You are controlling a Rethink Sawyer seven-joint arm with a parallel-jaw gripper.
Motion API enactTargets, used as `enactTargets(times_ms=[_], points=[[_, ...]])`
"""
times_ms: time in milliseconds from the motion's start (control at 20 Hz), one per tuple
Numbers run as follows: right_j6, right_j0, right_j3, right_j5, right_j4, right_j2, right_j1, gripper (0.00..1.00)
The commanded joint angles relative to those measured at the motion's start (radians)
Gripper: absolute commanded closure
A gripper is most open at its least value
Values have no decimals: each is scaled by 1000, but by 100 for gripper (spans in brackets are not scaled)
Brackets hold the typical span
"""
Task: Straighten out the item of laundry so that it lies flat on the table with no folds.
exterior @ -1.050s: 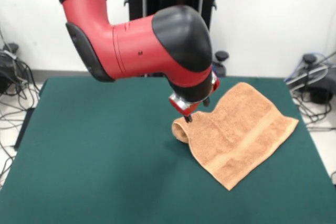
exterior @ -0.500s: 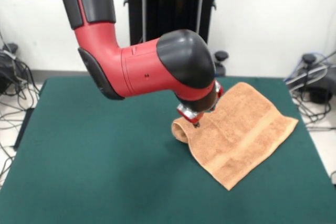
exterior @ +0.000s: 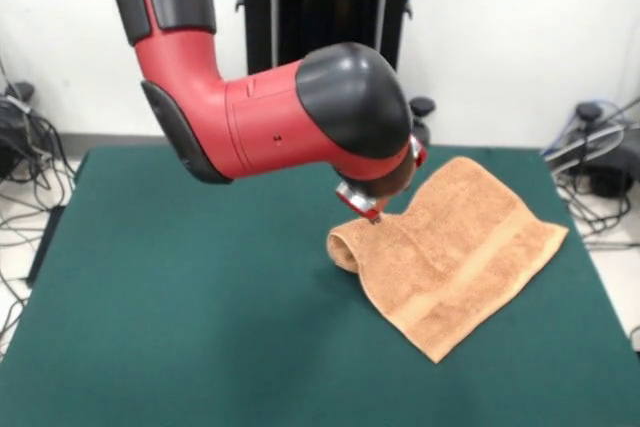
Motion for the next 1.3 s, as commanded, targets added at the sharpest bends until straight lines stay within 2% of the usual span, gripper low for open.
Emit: enactTargets(times_ms=[50, 300, 500, 650, 850, 1100, 1300], points=[[-227, -36, -82, 122, -4, 59, -1, 0], [-305, -49, -181, 184, -38, 73, 45, 0], [-366, -51, -270, 162, -92, 70, 108, 0], [-369, -56, -278, 67, -112, 61, 132, 0], [-377, -53, -294, 21, -117, 52, 151, 0], [-299, -38, -226, -88, -112, 31, 186, 0], [-270, -29, -190, -106, -94, 26, 191, 0]])
